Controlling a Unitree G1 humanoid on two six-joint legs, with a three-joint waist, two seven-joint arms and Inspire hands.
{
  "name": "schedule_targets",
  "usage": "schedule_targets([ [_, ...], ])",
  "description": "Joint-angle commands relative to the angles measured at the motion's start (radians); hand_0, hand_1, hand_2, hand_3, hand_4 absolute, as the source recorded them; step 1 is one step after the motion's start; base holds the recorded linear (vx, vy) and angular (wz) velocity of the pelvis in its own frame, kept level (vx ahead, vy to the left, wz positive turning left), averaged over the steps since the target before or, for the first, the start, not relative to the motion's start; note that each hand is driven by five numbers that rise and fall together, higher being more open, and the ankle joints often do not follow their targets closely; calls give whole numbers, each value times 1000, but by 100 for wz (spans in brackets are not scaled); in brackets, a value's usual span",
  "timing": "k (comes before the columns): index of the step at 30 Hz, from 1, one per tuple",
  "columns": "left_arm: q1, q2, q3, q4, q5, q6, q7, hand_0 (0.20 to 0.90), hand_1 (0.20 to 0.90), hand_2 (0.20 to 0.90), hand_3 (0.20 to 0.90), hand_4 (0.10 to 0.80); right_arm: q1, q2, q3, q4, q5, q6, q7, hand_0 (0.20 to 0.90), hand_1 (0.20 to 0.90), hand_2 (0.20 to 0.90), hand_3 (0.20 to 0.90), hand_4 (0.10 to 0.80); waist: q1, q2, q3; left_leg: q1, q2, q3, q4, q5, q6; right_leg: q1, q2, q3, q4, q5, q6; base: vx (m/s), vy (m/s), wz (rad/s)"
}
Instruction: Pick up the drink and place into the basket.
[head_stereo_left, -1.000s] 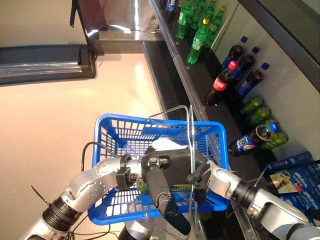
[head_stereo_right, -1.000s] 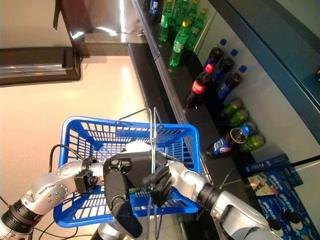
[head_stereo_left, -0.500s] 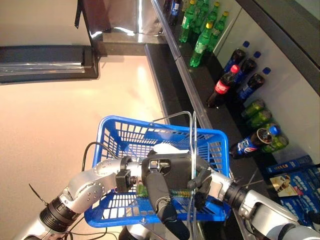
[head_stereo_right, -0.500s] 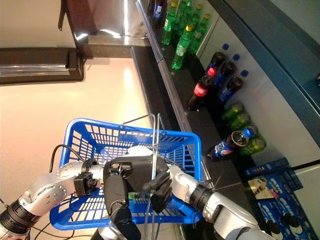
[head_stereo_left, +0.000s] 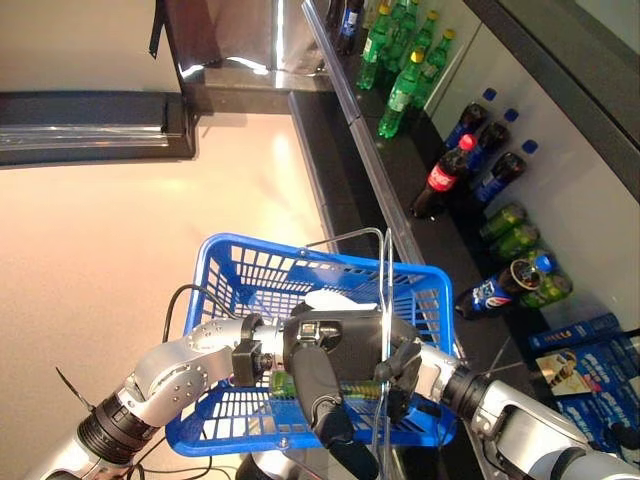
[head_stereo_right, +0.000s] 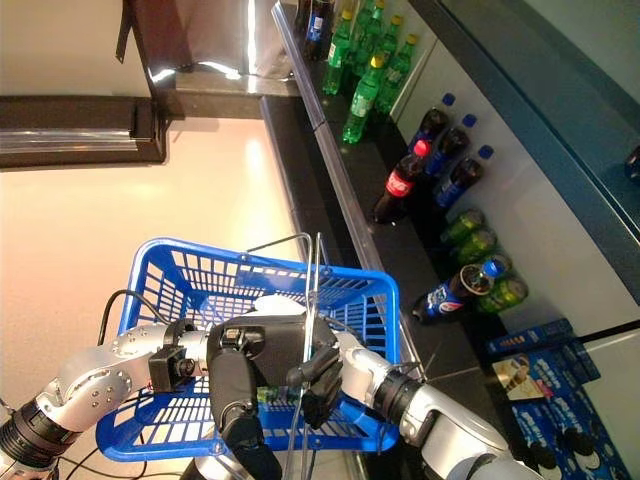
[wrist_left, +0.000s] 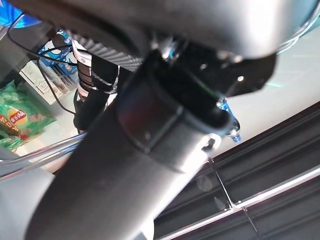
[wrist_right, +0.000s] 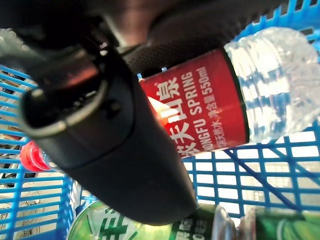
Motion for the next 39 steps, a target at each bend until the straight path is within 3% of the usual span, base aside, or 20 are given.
schedule_targets([
  [1,-163,-235,-17,-261,-232,-172,-116,300,300,300,200,100,-39,53,29,-20,24,-24,-27,900,900,900,900,800,6,28,-197,101,-21,-39,-38,-72,45,-108,27,-8,120,76,-67,0,0,0],
  [8,-162,-238,-16,-259,-217,-183,-93,300,300,300,200,100,-33,54,22,-24,33,-19,-30,900,900,900,900,800,5,28,-199,102,-22,-42,-39,-73,45,-107,28,-8,119,76,-66,0,0,0],
  [12,-151,-241,-4,-256,-240,-225,24,300,300,300,200,100,-19,54,7,-29,75,0,-63,900,900,900,900,800,4,30,-197,103,-21,-41,-37,-71,46,-109,27,-6,121,78,-67,0,0,0],
  [20,-30,-236,90,-216,-178,-272,105,300,300,300,200,100,42,3,-99,-97,165,6,-109,900,900,900,900,800,-5,37,-196,105,-14,-17,-40,-64,48,-111,27,-1,120,81,-63,-1,2,0],
  [30,128,-264,231,-148,-76,-358,207,300,300,300,200,100,144,-56,-240,-195,201,-37,-143,900,900,900,900,800,-52,56,-205,115,1,51,-54,-55,59,-116,25,21,120,84,-49,-40,1,-15],
  [39,158,-324,295,-66,53,-473,385,300,300,300,200,100,199,-38,-325,-243,200,-63,-184,900,900,900,900,800,-128,81,-227,139,27,157,-54,-72,68,-113,13,42,124,77,-36,-26,-1,-35],
])
